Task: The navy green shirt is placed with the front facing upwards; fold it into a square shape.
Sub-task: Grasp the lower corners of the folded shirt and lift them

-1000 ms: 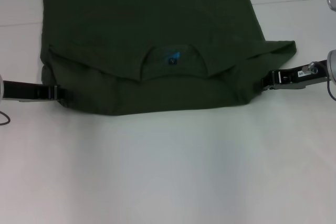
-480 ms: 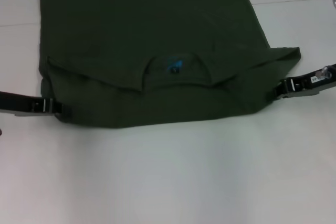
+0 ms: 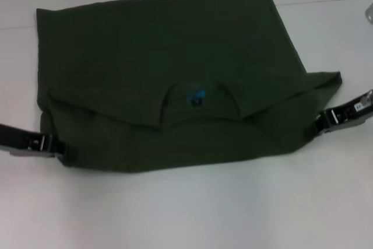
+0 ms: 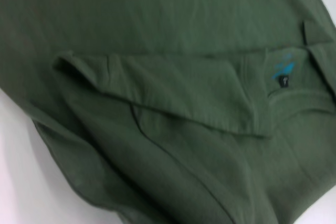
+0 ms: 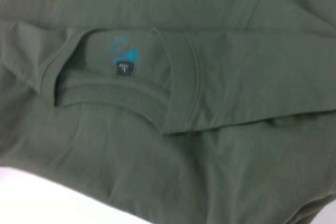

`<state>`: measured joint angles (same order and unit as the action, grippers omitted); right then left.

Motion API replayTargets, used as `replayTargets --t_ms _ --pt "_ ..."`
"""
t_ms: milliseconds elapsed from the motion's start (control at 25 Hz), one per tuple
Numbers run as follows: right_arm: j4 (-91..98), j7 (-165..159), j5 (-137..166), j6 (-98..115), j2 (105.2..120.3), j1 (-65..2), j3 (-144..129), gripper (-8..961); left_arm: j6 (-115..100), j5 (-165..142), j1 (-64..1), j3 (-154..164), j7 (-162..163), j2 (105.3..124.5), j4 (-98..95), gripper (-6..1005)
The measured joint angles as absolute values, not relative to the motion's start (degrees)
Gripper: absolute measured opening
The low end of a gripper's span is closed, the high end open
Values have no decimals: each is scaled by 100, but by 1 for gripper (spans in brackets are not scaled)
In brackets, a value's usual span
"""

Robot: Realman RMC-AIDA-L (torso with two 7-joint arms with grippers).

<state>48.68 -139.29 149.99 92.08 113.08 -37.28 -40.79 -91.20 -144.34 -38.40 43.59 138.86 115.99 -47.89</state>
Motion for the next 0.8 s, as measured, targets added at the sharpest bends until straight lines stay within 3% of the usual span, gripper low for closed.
replayTargets --t_ms 320,800 --pt "5010 -13995 15584 9791 11477 -3784 -4296 7 -9766 -15015 -3797 4285 13906 11601 -4790 75" --pt "5424 -13940 15652 10556 11494 -3804 -4332 6 -10487 -15525 -3847 4207 13774 11534 -4842 74"
